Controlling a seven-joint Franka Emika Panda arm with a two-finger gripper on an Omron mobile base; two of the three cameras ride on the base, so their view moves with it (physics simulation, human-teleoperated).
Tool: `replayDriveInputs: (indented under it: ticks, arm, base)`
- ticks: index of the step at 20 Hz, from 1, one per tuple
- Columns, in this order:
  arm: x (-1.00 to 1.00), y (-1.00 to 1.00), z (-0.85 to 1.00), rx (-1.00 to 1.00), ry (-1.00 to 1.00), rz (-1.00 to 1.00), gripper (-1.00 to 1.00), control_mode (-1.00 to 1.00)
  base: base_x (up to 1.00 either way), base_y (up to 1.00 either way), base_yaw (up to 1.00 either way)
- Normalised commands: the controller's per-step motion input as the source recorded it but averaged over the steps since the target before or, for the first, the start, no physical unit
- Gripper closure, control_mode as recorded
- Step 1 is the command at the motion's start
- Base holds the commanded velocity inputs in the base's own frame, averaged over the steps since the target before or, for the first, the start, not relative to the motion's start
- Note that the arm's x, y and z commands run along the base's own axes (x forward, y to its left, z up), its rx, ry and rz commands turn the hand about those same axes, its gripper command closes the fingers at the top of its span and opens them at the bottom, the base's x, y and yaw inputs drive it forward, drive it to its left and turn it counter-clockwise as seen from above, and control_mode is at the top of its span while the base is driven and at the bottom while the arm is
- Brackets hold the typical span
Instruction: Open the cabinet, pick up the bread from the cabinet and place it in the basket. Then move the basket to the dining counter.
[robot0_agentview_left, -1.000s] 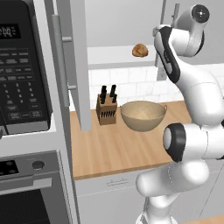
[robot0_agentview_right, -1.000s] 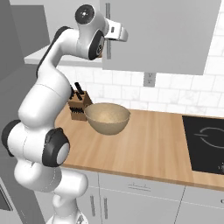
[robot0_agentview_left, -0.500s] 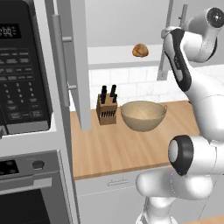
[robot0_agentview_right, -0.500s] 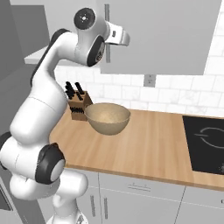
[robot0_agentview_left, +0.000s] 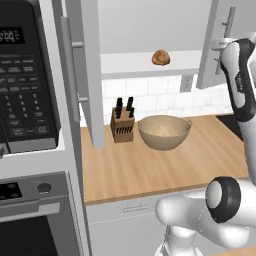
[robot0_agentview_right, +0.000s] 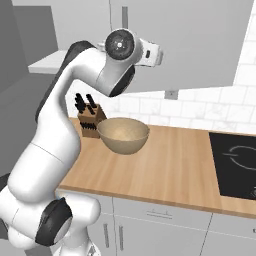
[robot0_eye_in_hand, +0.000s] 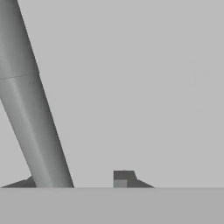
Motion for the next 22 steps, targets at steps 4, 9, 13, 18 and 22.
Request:
replayDriveInputs:
  ticks: [4, 9, 13, 18, 22]
  arm:
    - [-1.0, -0.8, 0.67, 0.06, 0.06, 0.18, 1.0, -1.0]
    - [-1.0, -0.92, 0.07, 0.13, 0.0, 0.13, 1.0, -1.0]
    - [-1.0, -0.72, -0.05, 0.11, -0.04, 0.08, 1.0, -1.0]
    - [-0.67, -0.13, 0.0, 0.03, 0.04, 0.0, -1.0, -1.0]
    - [-0.46, -0.25, 0.0, 0.0, 0.09, -0.08, -1.0, -1.0]
  base:
    - [0.0, 0.0, 0.0]
    - [0.0, 0.0, 0.0]
    - [0.0, 0.0, 0.0]
    - [0.0, 0.0, 0.0]
    - [0.0, 0.0, 0.0]
